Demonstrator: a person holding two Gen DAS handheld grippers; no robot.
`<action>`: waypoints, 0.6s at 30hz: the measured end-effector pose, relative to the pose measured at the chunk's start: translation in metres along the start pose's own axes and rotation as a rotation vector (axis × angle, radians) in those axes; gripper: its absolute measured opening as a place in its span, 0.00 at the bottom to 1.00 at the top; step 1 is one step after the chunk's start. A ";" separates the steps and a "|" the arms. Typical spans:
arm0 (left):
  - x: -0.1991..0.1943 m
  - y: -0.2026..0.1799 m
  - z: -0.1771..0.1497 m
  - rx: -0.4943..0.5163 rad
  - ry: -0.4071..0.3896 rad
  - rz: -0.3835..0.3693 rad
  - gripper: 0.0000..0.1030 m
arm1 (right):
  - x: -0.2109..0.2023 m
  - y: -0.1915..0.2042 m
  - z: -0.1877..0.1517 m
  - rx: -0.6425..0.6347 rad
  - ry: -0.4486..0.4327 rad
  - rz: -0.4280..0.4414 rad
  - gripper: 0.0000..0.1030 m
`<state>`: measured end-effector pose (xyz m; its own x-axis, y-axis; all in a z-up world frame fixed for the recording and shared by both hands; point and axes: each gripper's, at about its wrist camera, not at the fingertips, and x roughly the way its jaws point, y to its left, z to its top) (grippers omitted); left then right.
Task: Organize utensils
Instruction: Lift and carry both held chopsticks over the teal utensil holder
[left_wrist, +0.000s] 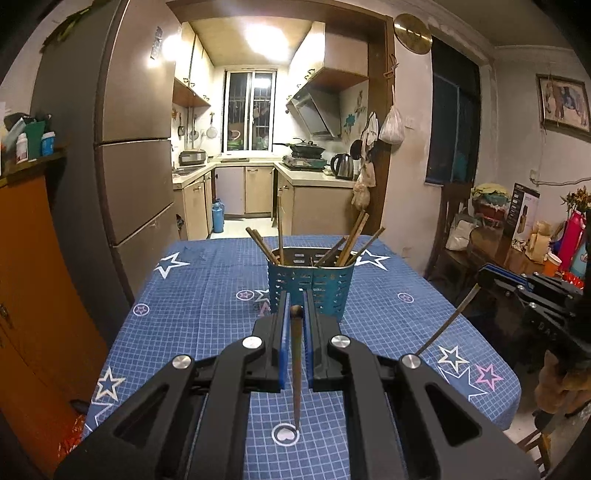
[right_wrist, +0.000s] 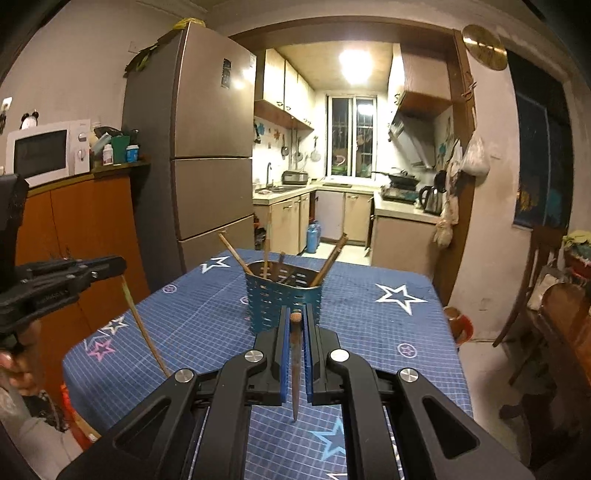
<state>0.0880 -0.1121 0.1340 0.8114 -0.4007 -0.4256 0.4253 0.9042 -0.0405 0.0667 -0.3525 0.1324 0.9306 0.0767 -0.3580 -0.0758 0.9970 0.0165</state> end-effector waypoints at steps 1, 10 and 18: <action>0.001 0.000 0.002 0.002 0.002 0.001 0.05 | 0.001 0.001 0.004 0.005 0.007 0.008 0.08; 0.019 -0.004 0.010 0.033 -0.021 0.106 0.05 | 0.011 0.010 0.028 0.056 0.080 0.093 0.08; 0.028 0.001 0.012 0.021 -0.017 0.155 0.05 | 0.027 0.025 0.033 0.057 0.126 0.126 0.08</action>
<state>0.1153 -0.1244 0.1330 0.8746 -0.2589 -0.4098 0.3024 0.9522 0.0438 0.1021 -0.3253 0.1542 0.8626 0.2026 -0.4636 -0.1654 0.9789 0.1200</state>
